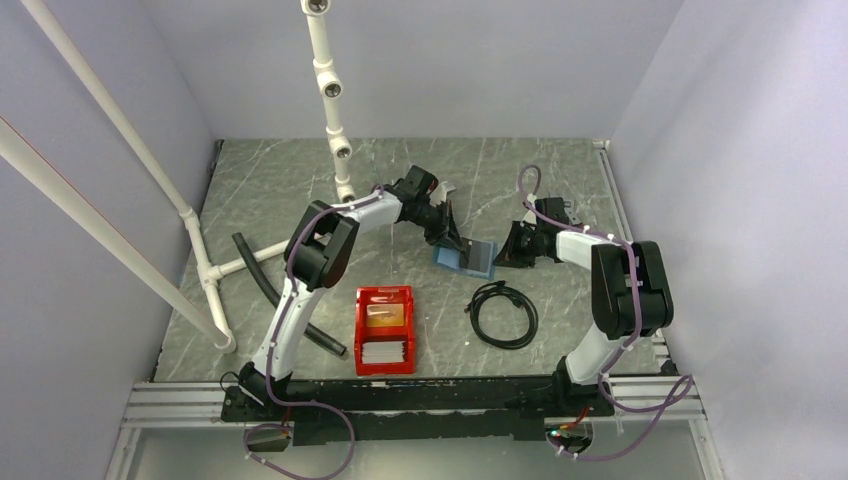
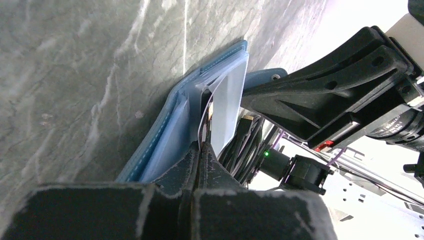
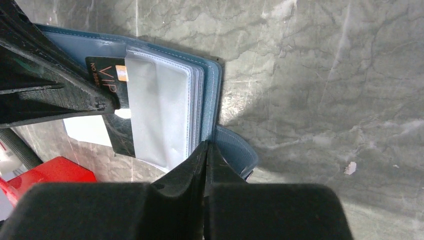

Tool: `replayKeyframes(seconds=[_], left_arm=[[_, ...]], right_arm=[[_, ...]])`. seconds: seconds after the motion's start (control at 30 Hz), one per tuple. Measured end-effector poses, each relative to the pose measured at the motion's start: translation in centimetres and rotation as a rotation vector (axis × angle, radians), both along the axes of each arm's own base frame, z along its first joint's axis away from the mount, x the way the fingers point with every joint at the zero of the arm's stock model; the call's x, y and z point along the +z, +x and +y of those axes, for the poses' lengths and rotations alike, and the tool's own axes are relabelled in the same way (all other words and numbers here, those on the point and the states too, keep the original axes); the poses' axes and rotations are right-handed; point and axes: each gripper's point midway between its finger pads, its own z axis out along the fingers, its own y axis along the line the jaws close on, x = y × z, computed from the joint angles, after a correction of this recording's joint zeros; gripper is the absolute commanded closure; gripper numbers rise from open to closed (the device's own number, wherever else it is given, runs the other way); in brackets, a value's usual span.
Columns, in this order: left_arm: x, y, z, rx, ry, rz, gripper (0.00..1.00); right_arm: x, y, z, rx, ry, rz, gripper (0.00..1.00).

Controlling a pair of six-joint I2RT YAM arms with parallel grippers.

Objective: Put the credit cards into the card holder
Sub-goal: Insert the credit card into the card holder.

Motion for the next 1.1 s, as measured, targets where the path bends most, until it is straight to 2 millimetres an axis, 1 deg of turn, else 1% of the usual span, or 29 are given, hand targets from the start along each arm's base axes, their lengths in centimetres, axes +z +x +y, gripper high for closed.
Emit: replayKeyframes(seconds=[0.17, 0.3, 0.5, 0.63, 0.87, 1.1], left_arm=[[-0.4, 0.0, -0.6, 0.022, 0.027, -0.009, 0.76], [-0.8, 0.0, -0.7, 0.034, 0.063, -0.032, 0.66], [-0.4, -0.1, -1.1, 0.023, 0.129, -0.100, 0.60], [-0.3, -0.2, -1.3, 0.018, 0.170, -0.158, 0.58], [-0.2, -0.5, -1.9, -0.030, 0.229, -0.284, 0.58], [0.0, -0.8, -2.2, -0.074, 0.235, -0.335, 0.57]], right_arm=[[0.0, 0.1, 0.2, 0.007, 0.014, -0.002, 1.00], [0.0, 0.1, 0.3, 0.008, 0.019, -0.003, 1.00], [0.0, 0.2, 0.5, 0.012, 0.026, -0.004, 1.00], [0.0, 0.2, 0.5, 0.012, 0.026, -0.004, 1.00], [0.0, 0.1, 0.5, 0.013, 0.026, -0.004, 1.00], [0.0, 0.2, 0.5, 0.014, 0.028, -0.005, 1.00]])
